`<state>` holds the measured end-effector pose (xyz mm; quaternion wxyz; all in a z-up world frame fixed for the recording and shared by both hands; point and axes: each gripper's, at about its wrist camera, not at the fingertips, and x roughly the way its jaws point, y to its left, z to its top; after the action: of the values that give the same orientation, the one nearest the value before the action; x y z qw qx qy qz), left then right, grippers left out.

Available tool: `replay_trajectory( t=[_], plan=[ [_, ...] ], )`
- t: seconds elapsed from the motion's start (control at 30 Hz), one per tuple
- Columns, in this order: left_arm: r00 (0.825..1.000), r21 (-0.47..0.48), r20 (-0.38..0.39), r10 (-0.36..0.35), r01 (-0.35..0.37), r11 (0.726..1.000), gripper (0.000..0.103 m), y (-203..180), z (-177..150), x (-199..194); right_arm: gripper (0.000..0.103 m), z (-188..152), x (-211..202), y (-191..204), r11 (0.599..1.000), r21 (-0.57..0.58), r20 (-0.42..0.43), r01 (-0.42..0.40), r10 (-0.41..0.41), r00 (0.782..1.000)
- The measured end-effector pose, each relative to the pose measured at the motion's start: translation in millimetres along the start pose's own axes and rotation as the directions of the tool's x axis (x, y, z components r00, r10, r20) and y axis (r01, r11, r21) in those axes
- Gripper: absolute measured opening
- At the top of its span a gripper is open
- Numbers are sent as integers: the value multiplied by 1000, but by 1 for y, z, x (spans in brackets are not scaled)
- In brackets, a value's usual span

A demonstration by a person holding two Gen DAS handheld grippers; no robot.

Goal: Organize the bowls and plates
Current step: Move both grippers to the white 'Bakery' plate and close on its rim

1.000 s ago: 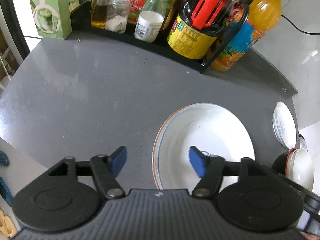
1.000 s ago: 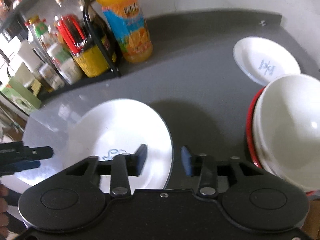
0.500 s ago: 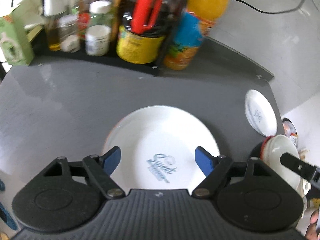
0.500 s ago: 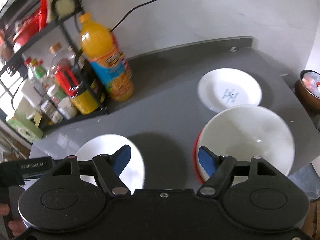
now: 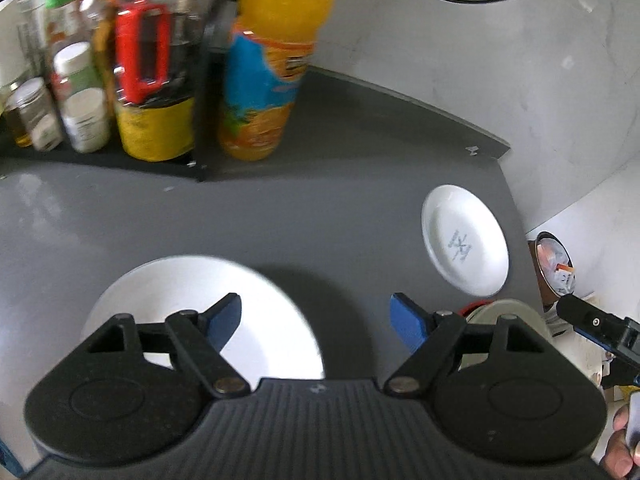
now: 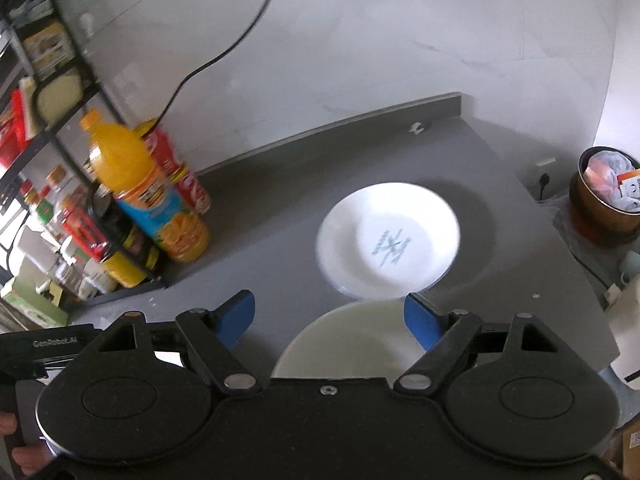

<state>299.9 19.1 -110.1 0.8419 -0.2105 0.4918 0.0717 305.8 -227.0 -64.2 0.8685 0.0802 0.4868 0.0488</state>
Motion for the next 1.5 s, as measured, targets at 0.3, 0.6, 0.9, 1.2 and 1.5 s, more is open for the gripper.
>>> replay_trajectory(
  t=[0.3,0.6,0.9,1.2,1.5],
  plan=[
    [1000,2,-16,-4,4,1000,78,-59,14,43,76,35,32,-68,999,40,-43,-19,21,999],
    [997,-46,-65,-28,25,999,57,-90,32,102,65,51,90,-123,998,60,-129,-35,42,991],
    [990,-87,-139,-27,14,996,35,-103,49,159,58,57,144,-144,996,62,-219,-57,70,973],
    [981,-90,-192,-25,8,996,31,-117,56,204,44,56,175,-152,996,54,-278,-69,81,957],
    [976,-51,-213,-43,33,998,20,-123,62,226,30,57,192,-158,991,82,-274,-101,120,954]
  ],
)
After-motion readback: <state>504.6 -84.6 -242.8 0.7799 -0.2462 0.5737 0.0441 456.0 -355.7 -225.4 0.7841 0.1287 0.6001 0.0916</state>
